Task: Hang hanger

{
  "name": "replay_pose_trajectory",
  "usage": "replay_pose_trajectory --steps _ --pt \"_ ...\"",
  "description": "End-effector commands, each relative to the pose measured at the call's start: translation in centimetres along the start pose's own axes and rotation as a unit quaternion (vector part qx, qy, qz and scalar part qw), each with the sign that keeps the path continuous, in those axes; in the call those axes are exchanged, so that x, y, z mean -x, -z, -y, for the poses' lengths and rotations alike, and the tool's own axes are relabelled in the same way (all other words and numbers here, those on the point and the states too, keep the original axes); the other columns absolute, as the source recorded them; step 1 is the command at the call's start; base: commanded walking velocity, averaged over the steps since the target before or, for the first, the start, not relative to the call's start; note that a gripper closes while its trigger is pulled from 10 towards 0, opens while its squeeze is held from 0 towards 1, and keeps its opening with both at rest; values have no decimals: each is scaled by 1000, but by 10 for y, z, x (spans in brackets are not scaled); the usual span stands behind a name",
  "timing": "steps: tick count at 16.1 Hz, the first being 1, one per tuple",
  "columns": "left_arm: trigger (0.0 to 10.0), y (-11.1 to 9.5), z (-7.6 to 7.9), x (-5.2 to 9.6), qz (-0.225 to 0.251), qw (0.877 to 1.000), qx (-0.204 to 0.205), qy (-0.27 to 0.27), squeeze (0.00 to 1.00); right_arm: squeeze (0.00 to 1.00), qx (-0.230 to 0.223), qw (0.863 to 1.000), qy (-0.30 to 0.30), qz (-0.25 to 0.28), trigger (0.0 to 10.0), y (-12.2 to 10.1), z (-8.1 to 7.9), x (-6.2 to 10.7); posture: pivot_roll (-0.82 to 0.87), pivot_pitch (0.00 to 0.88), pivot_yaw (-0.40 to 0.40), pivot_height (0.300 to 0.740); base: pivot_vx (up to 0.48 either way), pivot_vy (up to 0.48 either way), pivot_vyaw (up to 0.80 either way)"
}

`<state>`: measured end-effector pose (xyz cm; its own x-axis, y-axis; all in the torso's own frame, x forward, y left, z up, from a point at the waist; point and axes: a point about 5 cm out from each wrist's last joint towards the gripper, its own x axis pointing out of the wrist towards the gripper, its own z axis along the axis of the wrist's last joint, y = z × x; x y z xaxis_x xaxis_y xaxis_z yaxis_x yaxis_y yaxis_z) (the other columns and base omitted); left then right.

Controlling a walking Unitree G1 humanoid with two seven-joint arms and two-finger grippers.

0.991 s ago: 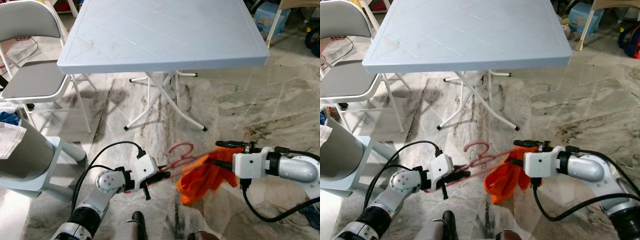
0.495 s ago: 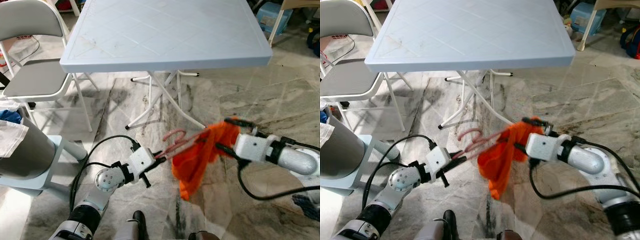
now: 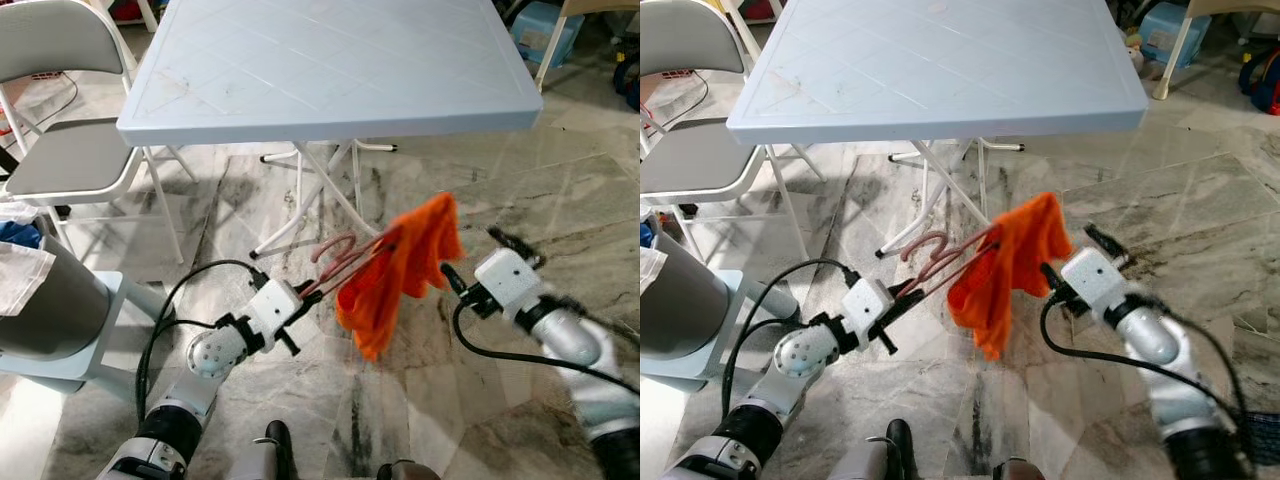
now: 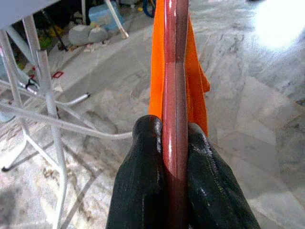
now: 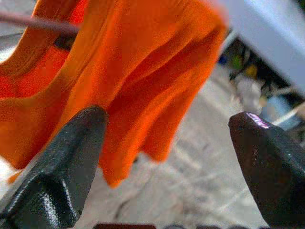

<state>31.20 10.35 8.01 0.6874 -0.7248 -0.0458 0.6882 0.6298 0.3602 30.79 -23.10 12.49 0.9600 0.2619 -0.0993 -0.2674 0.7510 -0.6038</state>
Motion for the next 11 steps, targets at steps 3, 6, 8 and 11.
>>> replay_pose_trajectory --steps 3,6,8,11 --pt "0 -17 2 -9 44 999 -10 17 0 0 -114 993 -14 -27 10000 10 -30 3 -4 271 76 740 0 0 0" --pt "0 -21 6 -13 55 998 -6 31 0 0 -213 975 -54 -28 10000 8 -47 5 -4 267 76 740 0 0 0" --pt "0 -27 12 -17 70 996 8 59 0 0 -238 970 -31 -40 10000 9 -50 1 -3 264 74 740 0 0 0" --pt "0 -32 17 -19 80 993 16 81 0 0 -266 962 20 -60 10000 6 -53 -11 -1 262 74 740 0 0 0"
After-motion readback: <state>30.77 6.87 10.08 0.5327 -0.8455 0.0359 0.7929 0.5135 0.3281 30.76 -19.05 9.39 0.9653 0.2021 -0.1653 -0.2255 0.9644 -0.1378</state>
